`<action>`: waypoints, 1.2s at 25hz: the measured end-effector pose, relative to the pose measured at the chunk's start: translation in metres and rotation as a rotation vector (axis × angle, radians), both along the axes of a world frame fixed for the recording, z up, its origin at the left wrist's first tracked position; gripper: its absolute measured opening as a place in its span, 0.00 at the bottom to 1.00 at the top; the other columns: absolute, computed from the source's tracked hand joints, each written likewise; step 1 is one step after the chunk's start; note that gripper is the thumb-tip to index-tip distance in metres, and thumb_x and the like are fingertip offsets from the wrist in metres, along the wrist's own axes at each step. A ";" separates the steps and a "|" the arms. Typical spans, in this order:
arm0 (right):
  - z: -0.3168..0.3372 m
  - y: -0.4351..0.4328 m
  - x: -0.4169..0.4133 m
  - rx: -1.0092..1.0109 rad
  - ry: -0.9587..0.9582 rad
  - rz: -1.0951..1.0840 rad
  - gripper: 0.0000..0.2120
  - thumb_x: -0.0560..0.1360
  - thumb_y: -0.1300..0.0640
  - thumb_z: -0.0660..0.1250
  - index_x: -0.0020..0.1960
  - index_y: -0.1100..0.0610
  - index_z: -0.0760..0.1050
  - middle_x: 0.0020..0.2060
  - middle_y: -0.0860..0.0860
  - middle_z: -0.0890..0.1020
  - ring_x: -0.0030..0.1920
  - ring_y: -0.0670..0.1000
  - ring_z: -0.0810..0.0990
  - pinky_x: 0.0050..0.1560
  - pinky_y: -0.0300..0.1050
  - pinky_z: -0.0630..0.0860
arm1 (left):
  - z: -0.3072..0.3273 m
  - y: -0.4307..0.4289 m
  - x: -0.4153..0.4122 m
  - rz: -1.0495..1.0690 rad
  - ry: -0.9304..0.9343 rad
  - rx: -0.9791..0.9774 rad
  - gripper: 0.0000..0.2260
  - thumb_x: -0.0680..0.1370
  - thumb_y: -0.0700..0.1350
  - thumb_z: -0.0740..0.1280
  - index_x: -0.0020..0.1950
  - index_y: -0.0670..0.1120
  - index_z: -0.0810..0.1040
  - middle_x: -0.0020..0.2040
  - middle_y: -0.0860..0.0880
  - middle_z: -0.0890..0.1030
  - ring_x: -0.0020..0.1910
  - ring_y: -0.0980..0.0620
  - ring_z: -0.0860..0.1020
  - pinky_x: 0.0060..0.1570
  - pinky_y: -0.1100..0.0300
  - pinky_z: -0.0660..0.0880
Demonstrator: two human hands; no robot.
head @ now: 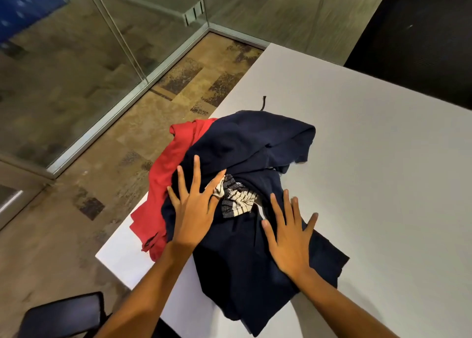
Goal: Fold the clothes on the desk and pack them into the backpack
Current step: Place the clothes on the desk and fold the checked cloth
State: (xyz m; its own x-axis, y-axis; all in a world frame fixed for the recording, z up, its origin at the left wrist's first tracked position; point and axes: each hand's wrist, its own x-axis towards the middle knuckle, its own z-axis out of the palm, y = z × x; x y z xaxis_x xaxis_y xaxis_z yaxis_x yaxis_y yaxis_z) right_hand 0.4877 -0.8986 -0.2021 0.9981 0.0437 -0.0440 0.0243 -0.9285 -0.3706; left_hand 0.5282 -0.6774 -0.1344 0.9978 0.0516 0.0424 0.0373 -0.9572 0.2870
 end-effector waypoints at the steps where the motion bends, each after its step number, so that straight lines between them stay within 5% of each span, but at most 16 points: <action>1: -0.001 0.005 0.007 -0.025 -0.002 0.030 0.28 0.81 0.37 0.42 0.79 0.43 0.44 0.79 0.47 0.46 0.79 0.53 0.44 0.71 0.73 0.42 | -0.001 0.002 0.001 -0.010 0.001 0.004 0.27 0.81 0.49 0.59 0.74 0.69 0.51 0.79 0.52 0.39 0.77 0.36 0.42 0.66 0.27 0.54; 5: -0.006 0.023 0.039 -0.086 0.017 0.151 0.29 0.81 0.37 0.39 0.79 0.45 0.48 0.79 0.49 0.48 0.79 0.54 0.46 0.71 0.73 0.44 | -0.001 0.008 0.013 -0.023 0.029 -0.024 0.27 0.81 0.49 0.57 0.75 0.68 0.51 0.79 0.53 0.37 0.77 0.37 0.40 0.66 0.27 0.53; 9: -0.002 0.022 0.055 0.019 0.078 0.189 0.30 0.78 0.34 0.36 0.78 0.42 0.42 0.78 0.45 0.40 0.78 0.50 0.38 0.73 0.68 0.37 | 0.007 0.008 0.026 -0.016 0.066 -0.117 0.22 0.83 0.51 0.56 0.75 0.66 0.57 0.78 0.56 0.35 0.76 0.40 0.37 0.66 0.26 0.49; 11: 0.007 0.014 0.050 0.188 0.063 0.154 0.30 0.79 0.36 0.43 0.79 0.46 0.50 0.79 0.45 0.45 0.78 0.49 0.39 0.75 0.65 0.40 | 0.018 0.005 0.024 -0.022 0.047 -0.256 0.18 0.83 0.49 0.57 0.73 0.60 0.66 0.77 0.59 0.36 0.76 0.41 0.35 0.66 0.25 0.43; 15: 0.048 -0.004 0.027 0.481 -0.098 0.041 0.25 0.80 0.47 0.57 0.75 0.55 0.63 0.77 0.47 0.59 0.78 0.47 0.50 0.77 0.58 0.50 | 0.046 -0.017 0.004 -0.198 -0.104 -0.310 0.21 0.83 0.47 0.54 0.75 0.62 0.59 0.78 0.59 0.52 0.78 0.52 0.42 0.70 0.36 0.35; 18: 0.087 -0.013 0.005 0.604 -0.181 0.054 0.27 0.79 0.49 0.61 0.76 0.53 0.62 0.76 0.46 0.61 0.77 0.44 0.55 0.76 0.44 0.54 | 0.075 -0.049 -0.009 -0.285 -0.123 -0.504 0.21 0.82 0.50 0.51 0.76 0.55 0.62 0.69 0.54 0.74 0.76 0.57 0.56 0.75 0.40 0.45; 23: 0.135 -0.024 -0.016 0.802 -0.187 0.053 0.29 0.78 0.55 0.67 0.76 0.50 0.60 0.73 0.41 0.66 0.72 0.41 0.64 0.71 0.34 0.61 | 0.129 -0.101 -0.040 -0.452 -0.074 -0.801 0.21 0.82 0.40 0.59 0.75 0.53 0.66 0.60 0.52 0.79 0.67 0.55 0.72 0.60 0.60 0.73; 26: 0.149 -0.035 -0.024 0.871 -0.220 -0.034 0.23 0.79 0.56 0.63 0.73 0.51 0.65 0.68 0.44 0.73 0.67 0.39 0.71 0.67 0.33 0.67 | 0.150 -0.123 -0.065 -0.517 -0.146 -0.798 0.21 0.81 0.38 0.59 0.73 0.50 0.67 0.59 0.55 0.79 0.58 0.65 0.76 0.56 0.69 0.72; 30: 0.165 -0.055 -0.039 0.868 -0.293 -0.084 0.16 0.77 0.59 0.58 0.62 0.57 0.76 0.55 0.47 0.82 0.56 0.38 0.78 0.56 0.34 0.73 | 0.166 -0.149 -0.085 -0.668 -0.166 -0.821 0.21 0.79 0.35 0.60 0.72 0.45 0.70 0.67 0.55 0.75 0.68 0.58 0.71 0.68 0.61 0.67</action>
